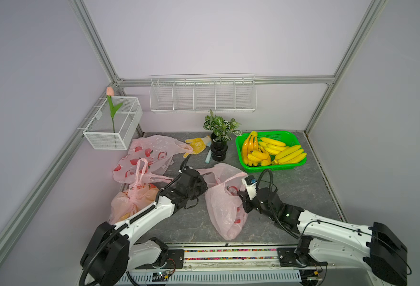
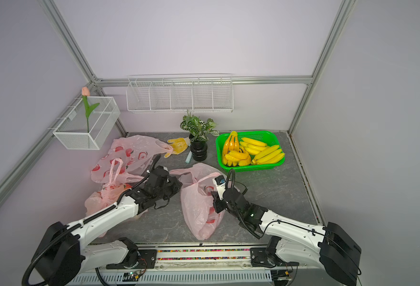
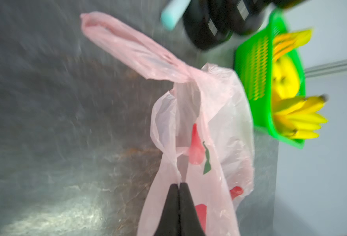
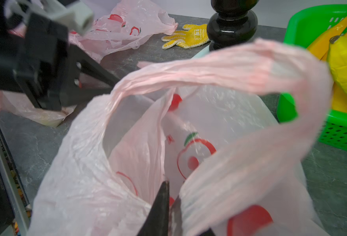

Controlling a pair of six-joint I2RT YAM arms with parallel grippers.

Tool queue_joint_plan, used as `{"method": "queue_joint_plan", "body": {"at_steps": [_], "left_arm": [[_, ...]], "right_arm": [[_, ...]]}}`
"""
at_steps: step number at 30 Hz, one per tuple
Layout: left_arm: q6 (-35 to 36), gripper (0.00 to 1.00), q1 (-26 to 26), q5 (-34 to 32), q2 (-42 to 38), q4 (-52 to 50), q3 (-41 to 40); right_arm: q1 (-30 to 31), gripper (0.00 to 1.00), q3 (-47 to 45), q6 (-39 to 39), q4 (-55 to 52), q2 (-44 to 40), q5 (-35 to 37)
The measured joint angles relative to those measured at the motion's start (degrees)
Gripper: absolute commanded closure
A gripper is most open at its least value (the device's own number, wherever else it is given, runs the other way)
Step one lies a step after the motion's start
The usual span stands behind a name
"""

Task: Place the banana into a plastic bag & tie a knot
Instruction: Pick up the plastic bag at the center of the board, then open the plastic bag.

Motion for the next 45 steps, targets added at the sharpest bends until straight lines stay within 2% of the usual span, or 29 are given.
{"method": "queue_joint_plan", "body": {"at_steps": [6, 9, 12, 18, 23, 26, 29, 34, 45], "left_arm": [[12.44, 1.0, 3.85, -15.93, -9.99, -9.79, 12.87], [19.26, 1.0, 3.8, -20.5, -13.2, -11.41, 17.38], [24.87, 1.0, 1.44, -23.67, -14.6, -11.91, 19.85], [31.56, 1.0, -14.56, -27.41, -8.04, -9.29, 19.12], [31.28, 1.0, -25.46, -26.71, 2.05, -4.02, 11.93], [28.96, 1.0, -29.55, -23.71, 8.81, -1.75, 9.51], [25.9, 1.0, -31.04, -21.22, 10.82, 1.09, 6.54], [20.87, 1.0, -31.04, -21.03, 5.55, 5.88, 0.74], [20.15, 1.0, -31.67, -16.41, -4.76, 16.98, -10.47]], "right_arm": [[0.22, 0.25, 4.17, -0.17, 0.63, 0.96, -3.1], [0.35, 0.1, 4.55, -0.07, 1.01, 0.7, -3.5], [0.28, 0.02, 4.15, 0.83, 0.0, -1.11, -2.12], [-1.75, 0.02, 0.02, 4.09, -2.36, -10.6, -1.22], [-3.3, 0.02, -3.87, 8.7, -2.49, -13.09, -3.08], [-4.57, 0.02, -5.35, 11.3, -3.32, -12.48, -3.87], [-6.58, 0.02, -6.08, 13.79, -4.26, -11.13, -4.79], [-8.02, 0.02, -6.73, 16.94, -3.61, -7.67, -7.45], [-8.04, 0.06, -3.21, 22.95, 5.05, 8.61, -15.21]]}}
